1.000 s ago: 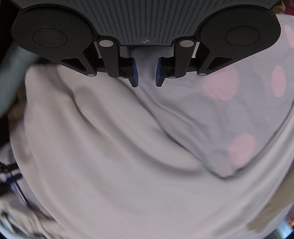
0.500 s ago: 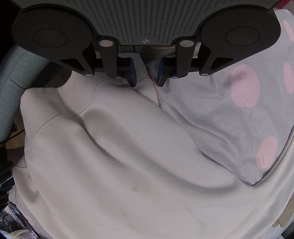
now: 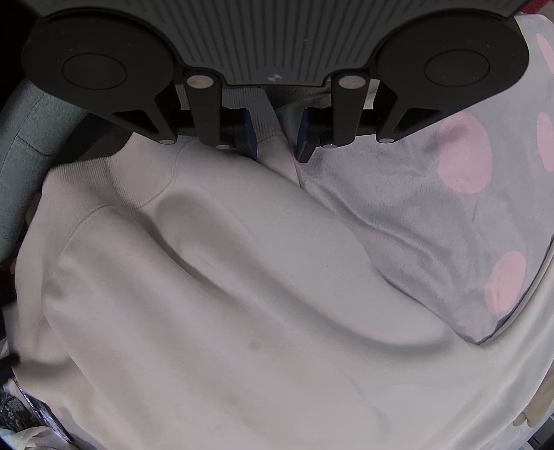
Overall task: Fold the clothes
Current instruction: 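Grasp the sweatshirt hem with both grippers and pull it taut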
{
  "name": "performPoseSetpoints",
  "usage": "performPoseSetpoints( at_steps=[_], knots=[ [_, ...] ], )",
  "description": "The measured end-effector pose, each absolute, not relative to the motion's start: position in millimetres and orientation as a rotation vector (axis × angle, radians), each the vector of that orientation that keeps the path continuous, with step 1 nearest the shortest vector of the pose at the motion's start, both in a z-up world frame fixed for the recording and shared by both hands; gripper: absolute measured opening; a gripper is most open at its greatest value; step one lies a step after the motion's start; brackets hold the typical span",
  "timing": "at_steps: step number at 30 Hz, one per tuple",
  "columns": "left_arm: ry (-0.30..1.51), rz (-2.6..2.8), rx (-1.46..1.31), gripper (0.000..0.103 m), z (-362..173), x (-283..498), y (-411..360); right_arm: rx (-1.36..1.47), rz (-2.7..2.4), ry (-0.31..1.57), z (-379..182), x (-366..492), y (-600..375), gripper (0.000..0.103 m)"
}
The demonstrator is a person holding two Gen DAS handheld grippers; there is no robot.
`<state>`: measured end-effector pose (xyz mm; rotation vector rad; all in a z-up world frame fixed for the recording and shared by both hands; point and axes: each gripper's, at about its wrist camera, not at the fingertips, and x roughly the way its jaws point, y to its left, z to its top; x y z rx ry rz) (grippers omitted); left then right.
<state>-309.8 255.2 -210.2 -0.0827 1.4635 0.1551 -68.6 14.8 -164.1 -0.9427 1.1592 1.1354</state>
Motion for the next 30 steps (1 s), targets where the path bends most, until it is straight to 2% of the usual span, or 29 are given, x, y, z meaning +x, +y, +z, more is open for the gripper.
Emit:
performPoseSetpoints(
  at_steps=[7, 18, 25, 30],
  knots=[
    [1.447, 0.161, -0.117, 0.031, -209.4, -324.8, 251.6, -1.056, 1.082, 1.097, -192.5, -66.3, 25.7, 0.010],
    [1.468, 0.152, -0.124, 0.031, -222.9, -329.5, 240.6, -1.058, 1.087, 1.090, -199.7, -59.0, 29.1, 0.010],
    [1.444, 0.130, -0.132, 0.011, -224.1, -338.3, 224.2, -1.056, 1.088, 1.087, -197.5, -52.3, 27.1, 0.010],
    [1.435, 0.157, -0.216, 0.003, -222.6, -322.9, 270.1, -1.034, 1.092, 1.098, -191.6, -44.9, 23.8, 0.010]
  ],
)
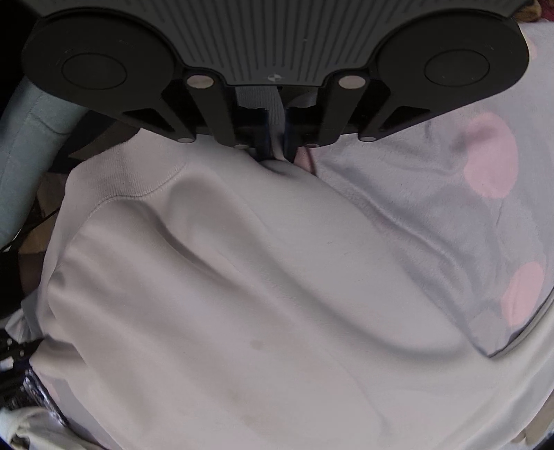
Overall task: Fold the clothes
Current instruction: 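Grasp the sweatshirt hem with both grippers and pull it taut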
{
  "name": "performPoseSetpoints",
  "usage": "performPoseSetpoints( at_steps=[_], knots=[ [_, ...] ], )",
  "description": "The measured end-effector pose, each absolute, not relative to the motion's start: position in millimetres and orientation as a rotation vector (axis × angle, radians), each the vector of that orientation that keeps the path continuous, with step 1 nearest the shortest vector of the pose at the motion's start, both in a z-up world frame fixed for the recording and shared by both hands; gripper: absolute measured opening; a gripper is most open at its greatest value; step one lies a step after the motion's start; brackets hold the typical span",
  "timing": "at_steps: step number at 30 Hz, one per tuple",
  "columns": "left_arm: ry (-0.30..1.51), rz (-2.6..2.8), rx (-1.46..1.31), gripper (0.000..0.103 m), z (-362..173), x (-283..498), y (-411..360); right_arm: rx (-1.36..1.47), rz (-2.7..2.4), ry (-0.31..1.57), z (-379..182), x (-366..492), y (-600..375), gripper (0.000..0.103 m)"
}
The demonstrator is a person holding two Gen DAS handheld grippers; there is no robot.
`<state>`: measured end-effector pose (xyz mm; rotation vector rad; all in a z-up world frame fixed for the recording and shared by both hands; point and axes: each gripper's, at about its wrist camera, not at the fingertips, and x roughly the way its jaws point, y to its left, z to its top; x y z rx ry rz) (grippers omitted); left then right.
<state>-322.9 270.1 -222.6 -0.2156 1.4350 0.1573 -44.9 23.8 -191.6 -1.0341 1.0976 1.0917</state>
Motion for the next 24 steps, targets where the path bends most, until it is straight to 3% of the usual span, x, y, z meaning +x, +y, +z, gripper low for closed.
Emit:
performPoseSetpoints(
  at_steps=[9, 11, 17, 24],
  knots=[
    [1.344, 0.155, -0.478, 0.002, -137.3, -335.5, 302.1, -0.826, 1.206, 1.268, -118.7, -38.6, 7.2, 0.008],
    [1.363, 0.181, -0.499, 0.002, -127.5, -343.6, 313.9, -0.854, 1.193, 1.298, -112.6, -43.3, -2.8, 0.003],
    [1.480, 0.304, -0.514, 0.001, -145.9, -363.5, 344.5, -1.009, 1.097, 1.355, -126.5, -42.2, -35.1, 0.000],
    [1.623, 0.325, -0.517, 0.004, -191.4, -347.5, 348.1, -0.904, 1.087, 1.379, -136.6, -41.6, -17.4, 0.006]
  ],
)
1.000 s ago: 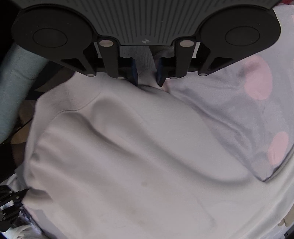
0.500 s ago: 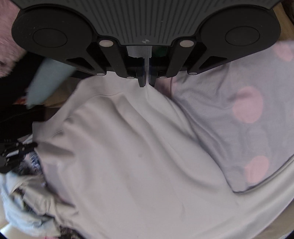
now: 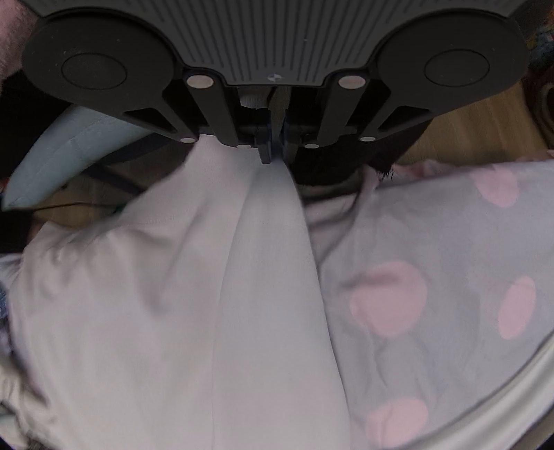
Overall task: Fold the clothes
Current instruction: 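Grasp the sweatshirt hem with both grippers and pull it taut, then open both grippers and lay the hem flat on the bed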
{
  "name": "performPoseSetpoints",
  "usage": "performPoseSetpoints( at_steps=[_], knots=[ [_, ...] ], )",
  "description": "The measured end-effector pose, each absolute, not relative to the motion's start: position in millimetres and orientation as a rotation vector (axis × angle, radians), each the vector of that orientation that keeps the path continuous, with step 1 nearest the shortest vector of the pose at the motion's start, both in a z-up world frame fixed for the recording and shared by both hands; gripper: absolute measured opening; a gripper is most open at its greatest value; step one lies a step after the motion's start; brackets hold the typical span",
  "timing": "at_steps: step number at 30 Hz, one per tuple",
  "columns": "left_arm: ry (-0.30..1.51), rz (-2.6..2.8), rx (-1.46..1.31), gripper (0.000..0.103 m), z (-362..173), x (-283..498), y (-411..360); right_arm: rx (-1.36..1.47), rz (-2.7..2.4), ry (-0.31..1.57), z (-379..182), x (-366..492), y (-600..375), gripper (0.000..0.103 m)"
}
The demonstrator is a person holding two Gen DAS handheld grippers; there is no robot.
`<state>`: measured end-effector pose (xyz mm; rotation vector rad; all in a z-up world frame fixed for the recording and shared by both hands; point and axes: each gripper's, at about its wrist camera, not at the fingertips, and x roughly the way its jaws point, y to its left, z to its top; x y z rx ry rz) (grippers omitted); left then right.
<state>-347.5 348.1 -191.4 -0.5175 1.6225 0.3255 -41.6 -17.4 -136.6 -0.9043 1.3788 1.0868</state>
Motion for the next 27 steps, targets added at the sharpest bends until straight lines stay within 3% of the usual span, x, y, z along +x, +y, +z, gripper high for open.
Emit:
performPoseSetpoints(
  at_steps=[3, 6, 7, 10, 16, 19, 27],
  knots=[
    [1.602, 0.329, -0.476, 0.015, -191.3, -340.4, 348.0, -0.832, 1.093, 1.406, -143.2, -41.4, -4.5, 0.006],
    [1.519, 0.332, -0.476, 0.018, -180.6, -336.0, 353.7, -0.818, 1.104, 1.445, -164.4, -46.4, 7.1, 0.008],
    [1.494, 0.337, -0.478, 0.019, -178.2, -333.8, 355.3, -0.824, 1.106, 1.459, -172.1, -49.7, 10.9, 0.011],
    [1.442, 0.346, -0.473, 0.019, -176.2, -323.9, 357.0, -0.845, 1.106, 1.502, -196.7, -58.5, 19.6, 0.036],
    [1.386, 0.331, -0.454, 0.019, -184.0, -298.3, 350.0, -0.884, 1.067, 1.530, -239.9, -67.4, 28.1, 0.036],
    [1.384, 0.320, -0.436, 0.019, -187.6, -291.0, 346.1, -0.857, 1.058, 1.525, -240.1, -65.7, 25.7, 0.011],
    [1.384, 0.317, -0.422, 0.019, -189.1, -283.0, 345.7, -0.955, 1.095, 1.530, -208.9, -71.0, 18.4, 0.009]
  ],
)
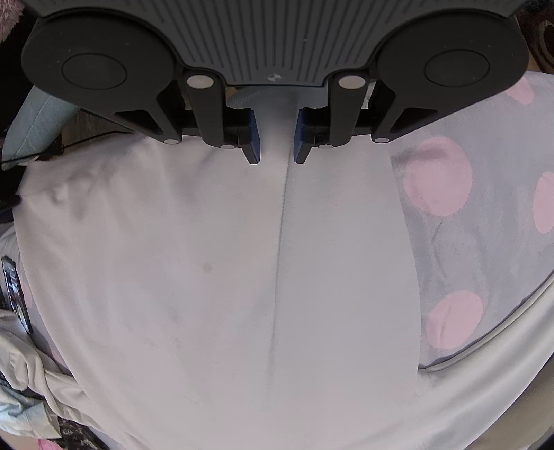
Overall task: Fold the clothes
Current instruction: 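Open both grippers and lay the hem flat on the bed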
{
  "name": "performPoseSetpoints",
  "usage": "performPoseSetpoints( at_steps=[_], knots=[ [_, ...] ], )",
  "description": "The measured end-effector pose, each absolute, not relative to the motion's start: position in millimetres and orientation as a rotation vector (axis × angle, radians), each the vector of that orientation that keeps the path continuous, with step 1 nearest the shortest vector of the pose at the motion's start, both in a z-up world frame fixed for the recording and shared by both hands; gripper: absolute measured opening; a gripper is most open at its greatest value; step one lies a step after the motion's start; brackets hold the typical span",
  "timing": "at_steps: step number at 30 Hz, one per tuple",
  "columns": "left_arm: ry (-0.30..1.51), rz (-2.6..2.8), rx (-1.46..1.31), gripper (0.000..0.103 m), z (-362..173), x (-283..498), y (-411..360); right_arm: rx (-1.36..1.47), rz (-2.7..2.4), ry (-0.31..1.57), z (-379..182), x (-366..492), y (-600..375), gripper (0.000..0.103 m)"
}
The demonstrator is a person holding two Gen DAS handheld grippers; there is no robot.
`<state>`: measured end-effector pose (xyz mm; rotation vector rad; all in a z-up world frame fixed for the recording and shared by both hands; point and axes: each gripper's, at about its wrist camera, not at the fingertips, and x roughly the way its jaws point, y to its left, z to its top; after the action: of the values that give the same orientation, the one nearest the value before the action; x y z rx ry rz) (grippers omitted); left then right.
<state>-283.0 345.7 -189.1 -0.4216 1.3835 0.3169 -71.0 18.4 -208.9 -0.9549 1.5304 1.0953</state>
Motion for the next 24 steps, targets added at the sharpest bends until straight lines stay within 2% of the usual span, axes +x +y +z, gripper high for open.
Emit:
performPoseSetpoints(
  at_steps=[1, 4, 6, 10, 15, 17, 24],
  knots=[
    [1.380, 0.321, -0.425, 0.019, -188.1, -281.4, 346.7, -0.957, 1.078, 1.551, -213.2, -69.3, 16.6, 0.001],
    [1.354, 0.320, -0.427, 0.019, -178.1, -277.7, 348.5, -0.914, 1.076, 1.557, -209.2, -66.8, 13.3, 0.006],
    [1.329, 0.316, -0.431, 0.019, -169.0, -274.1, 350.9, -0.841, 1.095, 1.500, -188.0, -59.9, 11.7, 0.006],
    [1.266, 0.326, -0.440, 0.019, -151.8, -259.7, 360.8, -0.741, 1.030, 1.333, -142.1, -28.7, 1.6, 0.023],
    [1.152, 0.354, -0.501, 0.019, -141.1, -239.2, 375.6, -0.537, 0.840, 1.173, -90.1, 33.6, -34.2, 0.027],
    [1.118, 0.368, -0.516, 0.019, -142.0, -234.0, 377.2, -0.453, 0.768, 1.119, -74.7, 53.2, -48.6, 0.036],
    [1.110, 0.410, -0.528, 0.019, -148.6, -224.6, 383.8, -0.321, 0.640, 0.972, -52.4, 100.9, -73.1, 0.046]
  ],
)
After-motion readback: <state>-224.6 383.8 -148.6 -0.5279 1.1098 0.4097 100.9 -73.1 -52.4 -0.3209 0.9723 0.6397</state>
